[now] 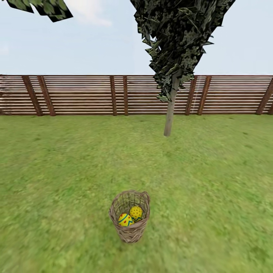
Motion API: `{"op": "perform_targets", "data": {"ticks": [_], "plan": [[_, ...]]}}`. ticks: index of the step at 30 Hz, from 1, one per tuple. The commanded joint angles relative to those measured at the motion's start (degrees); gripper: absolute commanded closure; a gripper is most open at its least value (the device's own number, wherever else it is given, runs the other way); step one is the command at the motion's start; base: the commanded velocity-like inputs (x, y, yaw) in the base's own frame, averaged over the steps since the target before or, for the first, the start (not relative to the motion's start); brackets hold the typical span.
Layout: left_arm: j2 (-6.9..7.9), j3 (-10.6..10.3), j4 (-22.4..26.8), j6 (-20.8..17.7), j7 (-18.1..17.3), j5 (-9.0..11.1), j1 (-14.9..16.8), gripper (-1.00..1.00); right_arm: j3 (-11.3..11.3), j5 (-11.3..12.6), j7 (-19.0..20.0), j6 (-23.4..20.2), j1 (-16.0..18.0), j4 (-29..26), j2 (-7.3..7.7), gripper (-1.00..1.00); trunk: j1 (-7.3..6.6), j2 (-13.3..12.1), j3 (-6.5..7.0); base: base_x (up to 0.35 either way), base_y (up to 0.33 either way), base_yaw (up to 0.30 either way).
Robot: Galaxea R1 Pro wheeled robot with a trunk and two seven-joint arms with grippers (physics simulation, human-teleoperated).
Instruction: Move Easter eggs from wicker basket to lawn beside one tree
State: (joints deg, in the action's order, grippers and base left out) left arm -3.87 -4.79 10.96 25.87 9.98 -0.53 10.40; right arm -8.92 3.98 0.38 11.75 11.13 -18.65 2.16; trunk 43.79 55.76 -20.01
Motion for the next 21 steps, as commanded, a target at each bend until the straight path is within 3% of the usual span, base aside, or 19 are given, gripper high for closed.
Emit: {"op": "perform_targets", "data": {"ticks": [1,14,21], "plan": [[0.01,-0.5,-0.1,0.2,0.6,-0.1,0.1,-1.0,0.0,0.4,0.0,0.2,0.0,0.1,0.02,-1.0,0.0,0.0,-0.06,0.0,-0.289,0.284],[-0.08,-0.5,-0.1,0.2,0.6,-0.1,0.1,-1.0,0.0,0.3,0.0,0.2,0.0,0.1,-0.01,-1.0,0.0,0.0,-0.06,0.034,-0.296,0.271],[-0.01,-0.5,-0.1,0.1,0.6,-0.1,0.1,-1.0,0.0,0.3,0.0,0.2,0.0,0.1,-0.03,-1.0,0.0,0.0,-0.06,0.238,-0.247,0.052]]}}
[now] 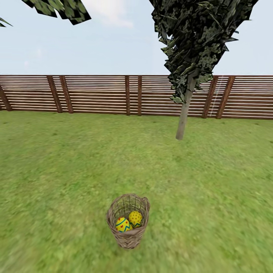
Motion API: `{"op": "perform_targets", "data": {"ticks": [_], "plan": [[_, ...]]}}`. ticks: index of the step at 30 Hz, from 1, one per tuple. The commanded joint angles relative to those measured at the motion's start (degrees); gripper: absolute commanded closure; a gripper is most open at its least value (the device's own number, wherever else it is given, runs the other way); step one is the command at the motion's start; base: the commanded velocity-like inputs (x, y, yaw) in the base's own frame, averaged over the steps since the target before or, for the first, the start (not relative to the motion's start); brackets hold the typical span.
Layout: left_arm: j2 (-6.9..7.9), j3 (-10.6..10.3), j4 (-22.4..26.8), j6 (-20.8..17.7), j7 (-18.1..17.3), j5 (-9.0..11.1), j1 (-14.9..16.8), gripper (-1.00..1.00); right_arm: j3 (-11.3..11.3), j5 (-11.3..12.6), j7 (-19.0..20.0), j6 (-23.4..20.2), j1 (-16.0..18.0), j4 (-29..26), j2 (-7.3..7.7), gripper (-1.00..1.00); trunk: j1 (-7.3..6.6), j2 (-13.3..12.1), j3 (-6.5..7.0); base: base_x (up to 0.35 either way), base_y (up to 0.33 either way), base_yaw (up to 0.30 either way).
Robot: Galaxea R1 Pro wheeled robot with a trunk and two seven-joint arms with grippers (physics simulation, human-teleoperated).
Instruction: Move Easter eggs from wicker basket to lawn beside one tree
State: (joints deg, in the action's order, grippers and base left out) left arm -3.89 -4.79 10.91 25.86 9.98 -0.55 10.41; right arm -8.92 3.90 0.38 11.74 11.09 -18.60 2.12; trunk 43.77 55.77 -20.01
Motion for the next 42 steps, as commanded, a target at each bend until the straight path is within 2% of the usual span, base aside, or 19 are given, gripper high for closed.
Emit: {"op": "perform_targets", "data": {"ticks": [1,14,26,30,35,42], "plan": [[0.02,-0.5,-0.1,0.1,0.6,-0.1,0.0,-1.0,0.0,0.4,0.0,0.2,0.0,0.0,0.03,-1.0,0.03,0.0,-0.06,0.222,-0.159,0.003],[-0.02,-0.5,0.0,0.2,0.6,0.0,0.0,-1.0,0.0,0.4,0.0,0.3,0.1,0.0,0.06,-1.0,0.03,0.0,-0.06,0.16,-0.022,0.006],[0.11,-0.5,0.4,0.1,0.1,0.2,0.0,-1.0,-0.1,0.2,0.0,0.2,0.1,-0.1,0.18,-1.0,0.03,0.0,-0.06,0.013,0.0,0.093],[1.4,-0.7,-1.0,1.4,0.0,-1.1,-1.3,-1.0,-0.7,0.9,0.3,-0.1,0.0,1.2,-1.13,-1.0,0.03,0.0,-0.06,-0.001,0.0,0.0],[1.17,-0.7,-1.7,2.3,0.0,-1.5,-2.9,-1.0,-0.2,0.7,0.3,-0.2,0.6,1.4,-2.75,-1.0,0.03,0.0,-0.06,-0.23,-0.141,0.01],[1.17,-0.7,-1.7,2.4,0.0,-1.5,-4.2,-1.0,-0.2,0.7,0.4,-0.2,0.6,1.4,-2.82,-1.0,0.03,0.0,-0.06,-0.211,-0.226,0.253]]}}
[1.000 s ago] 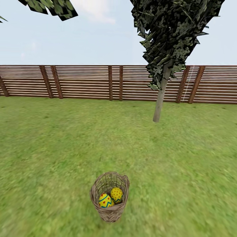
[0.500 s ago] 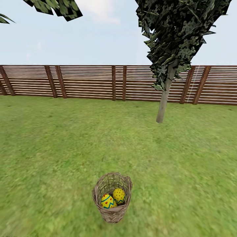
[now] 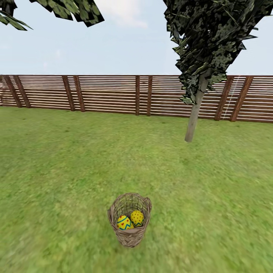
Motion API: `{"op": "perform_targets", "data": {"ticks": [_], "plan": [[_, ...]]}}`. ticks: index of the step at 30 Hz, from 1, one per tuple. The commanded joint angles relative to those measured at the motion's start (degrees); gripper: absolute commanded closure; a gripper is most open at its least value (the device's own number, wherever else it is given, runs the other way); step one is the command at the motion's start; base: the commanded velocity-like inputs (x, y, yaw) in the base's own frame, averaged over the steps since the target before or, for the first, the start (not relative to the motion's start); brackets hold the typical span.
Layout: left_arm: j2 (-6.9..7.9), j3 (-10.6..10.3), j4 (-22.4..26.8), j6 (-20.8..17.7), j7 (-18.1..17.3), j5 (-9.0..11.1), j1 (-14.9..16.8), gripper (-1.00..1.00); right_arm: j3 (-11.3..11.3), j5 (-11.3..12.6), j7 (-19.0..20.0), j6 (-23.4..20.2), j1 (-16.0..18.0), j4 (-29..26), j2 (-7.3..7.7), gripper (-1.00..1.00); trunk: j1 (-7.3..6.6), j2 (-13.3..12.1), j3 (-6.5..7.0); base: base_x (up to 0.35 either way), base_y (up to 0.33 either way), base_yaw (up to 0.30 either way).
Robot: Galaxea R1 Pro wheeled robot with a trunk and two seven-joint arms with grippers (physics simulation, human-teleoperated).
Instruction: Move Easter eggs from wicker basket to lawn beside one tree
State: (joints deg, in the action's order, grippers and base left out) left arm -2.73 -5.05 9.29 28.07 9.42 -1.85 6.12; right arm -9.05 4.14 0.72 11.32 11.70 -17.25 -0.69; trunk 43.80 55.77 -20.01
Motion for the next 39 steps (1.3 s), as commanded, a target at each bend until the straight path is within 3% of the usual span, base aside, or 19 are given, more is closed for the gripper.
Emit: {"op": "perform_targets", "data": {"ticks": [1,18,27,35,39], "plan": [[0.01,-0.4,-0.1,0.1,0.6,-0.2,0.0,-1.0,0.0,0.4,0.1,0.2,0.0,0.0,-0.01,-1.0,-0.01,0.0,-0.06,-0.026,-0.281,0.278],[-0.23,-0.4,-0.1,0.1,0.8,-0.4,0.0,-1.0,0.0,0.3,0.0,0.3,0.1,-0.3,-0.01,-1.0,-0.01,0.0,-0.06,0.111,-0.295,0.279],[0.02,0.1,0.9,1.9,0.8,0.3,0.0,-1.0,0.1,-0.2,-0.3,0.3,0.1,-0.5,-0.08,-1.0,-0.01,0.0,-0.06,0.016,-0.03,0.079],[0.83,1.2,9.0,2.1,0.4,0.7,0.1,-1.0,0.0,-0.3,-0.6,0.9,0.1,-0.7,0.31,-1.0,-0.01,0.0,-0.06,0.0,0.0,0.001],[0.62,1.5,14.7,0.9,-5.6,2.1,0.0,-1.0,0.0,-0.3,-0.5,1.0,0.1,-1.1,0.45,-1.0,-0.01,0.0,-0.06,0.0,0.0,0.0]]}}
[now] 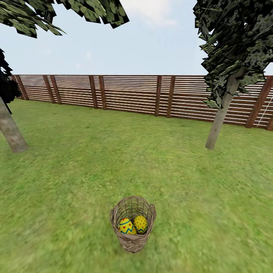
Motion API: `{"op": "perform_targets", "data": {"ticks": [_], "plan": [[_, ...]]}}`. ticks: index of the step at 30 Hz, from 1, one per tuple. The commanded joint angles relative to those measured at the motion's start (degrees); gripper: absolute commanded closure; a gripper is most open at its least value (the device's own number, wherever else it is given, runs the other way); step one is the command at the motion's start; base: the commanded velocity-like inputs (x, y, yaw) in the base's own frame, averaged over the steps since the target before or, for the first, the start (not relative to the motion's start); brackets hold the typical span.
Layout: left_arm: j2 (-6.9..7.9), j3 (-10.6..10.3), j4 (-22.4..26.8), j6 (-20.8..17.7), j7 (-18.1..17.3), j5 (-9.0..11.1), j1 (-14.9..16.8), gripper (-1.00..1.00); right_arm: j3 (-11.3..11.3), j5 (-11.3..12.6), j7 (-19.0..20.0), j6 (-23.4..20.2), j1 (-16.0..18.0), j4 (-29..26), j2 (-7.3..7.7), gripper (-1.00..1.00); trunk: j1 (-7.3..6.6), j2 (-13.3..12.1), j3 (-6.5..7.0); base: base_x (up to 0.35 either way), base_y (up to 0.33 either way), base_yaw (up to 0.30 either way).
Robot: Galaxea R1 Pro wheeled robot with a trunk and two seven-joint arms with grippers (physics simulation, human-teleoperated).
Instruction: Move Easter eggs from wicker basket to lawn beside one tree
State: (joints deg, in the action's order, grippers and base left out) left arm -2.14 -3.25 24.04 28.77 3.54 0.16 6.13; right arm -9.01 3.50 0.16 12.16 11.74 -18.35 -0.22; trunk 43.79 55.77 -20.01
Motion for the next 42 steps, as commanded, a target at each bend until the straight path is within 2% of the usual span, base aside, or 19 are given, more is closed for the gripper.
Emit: {"op": "perform_targets", "data": {"ticks": [1,3,6,10,13,15,19,24,26,28,29,30,31,32,34,35,38,39,42], "plan": [[0.02,-0.3,0.6,-0.2,-0.6,0.4,0.0,-1.0,0.0,0.4,0.0,0.2,0.0,0.0,-0.01,-1.0,0.0,0.0,-0.07,0.0,0.0,0.0],[0.12,-0.3,4.2,-3.2,-5.2,2.5,0.0,-1.0,0.0,0.4,0.0,0.2,0.0,-0.1,0.49,-1.0,0.0,0.0,-0.07,0.0,0.0,0.0],[0.19,-0.3,9.1,-8.1,-9.5,5.3,0.0,-1.0,-0.1,0.4,0.0,0.2,0.0,-0.2,1.05,-1.0,0.0,0.0,-0.07,0.0,0.0,0.0],[0.28,-0.2,17.5,-15.3,-15.1,6.5,0.1,-1.0,-0.2,0.4,0.0,0.2,0.0,-0.2,1.55,-1.0,0.0,0.0,-0.07,0.0,0.0,0.0],[0.23,0.4,26.2,-24.7,-26.2,8.0,0.1,-1.0,-0.2,0.4,-0.1,0.4,0.0,-0.2,1.69,-1.0,0.0,0.0,-0.07,0.0,0.0,0.0],[0.06,1.0,30.7,-30.1,-28.9,10.5,0.0,-1.0,-0.2,0.4,-0.1,0.6,0.0,-0.2,1.66,-1.0,0.0,0.0,-0.07,0.0,0.0,0.0],[-0.16,1.3,38.6,-38.9,-30.1,15.6,0.1,-1.0,-0.2,0.4,0.0,1.3,0.0,-0.2,1.7,-1.0,0.0,0.0,-0.07,0.0,0.0,0.0],[-0.71,1.1,48.7,-51.8,-30.2,17.8,0.0,-1.0,-0.2,0.4,0.0,1.4,0.0,-0.2,1.71,-1.0,0.0,0.0,-0.07,0.0,0.0,0.0],[-1.1,1.1,52.0,-54.6,-30.1,18.9,0.1,-1.0,-0.2,0.4,0.0,1.5,0.0,-0.2,1.68,-1.0,0.0,0.0,-0.07,0.0,0.0,0.0],[-2.52,1.2,54.5,-56.8,-29.3,21.9,0.1,-1.0,-0.2,0.4,0.0,1.5,0.0,-0.2,1.69,-1.0,0.0,0.0,-0.07,0.0,0.0,0.0],[-3.63,1.3,55.7,-59.4,-27.2,23.0,0.2,-1.0,-0.2,0.4,0.0,1.5,0.0,-0.2,1.67,-1.0,0.0,0.0,-0.07,0.0,0.0,0.0],[-5.76,1.4,57.1,-63.6,-21.0,24.1,0.8,-1.0,-0.1,0.4,0.0,1.5,0.0,-0.2,1.66,-1.0,0.0,0.0,-0.07,0.0,0.0,0.0],[-7.03,1.4,57.6,-65.1,-17.6,24.6,1.4,-1.0,-0.1,0.4,0.0,1.5,0.0,-0.2,1.66,-1.0,0.0,0.0,-0.07,0.0,0.0,0.0],[-7.7,1.5,57.7,-65.7,-15.7,25.0,1.8,-1.0,-0.1,0.4,0.0,1.5,0.0,-0.2,1.67,-1.0,0.0,0.0,-0.07,0.0,0.0,0.0],[-7.86,1.4,58.0,-67.2,-6.8,28.0,3.7,-1.0,-0.1,0.4,0.0,1.5,0.0,-0.2,1.7,-1.0,0.0,0.0,-0.07,0.0,0.0,0.0],[-7.86,1.3,58.0,-67.7,1.5,33.2,5.8,-1.0,-0.2,0.4,0.0,1.5,0.0,-0.3,1.67,-1.0,0.0,0.0,-0.07,0.0,0.0,0.0],[-7.86,1.2,58.0,-67.5,13.8,43.3,8.2,-1.0,-0.2,0.4,-0.1,1.5,0.0,-0.5,1.68,-1.0,0.0,0.0,-0.07,0.0,0.0,0.0],[-7.86,1.2,58.0,-67.2,19.9,48.1,9.4,-1.0,-0.2,0.4,-0.1,1.5,0.0,-0.9,1.66,-1.0,0.0,0.0,-0.07,0.0,0.0,0.0],[-7.86,0.9,57.8,-65.4,31.8,55.4,12.6,-1.0,-0.1,0.4,-0.1,1.5,0.0,-1.2,1.63,-1.0,0.0,0.0,-0.07,0.0,0.0,0.0]]}}
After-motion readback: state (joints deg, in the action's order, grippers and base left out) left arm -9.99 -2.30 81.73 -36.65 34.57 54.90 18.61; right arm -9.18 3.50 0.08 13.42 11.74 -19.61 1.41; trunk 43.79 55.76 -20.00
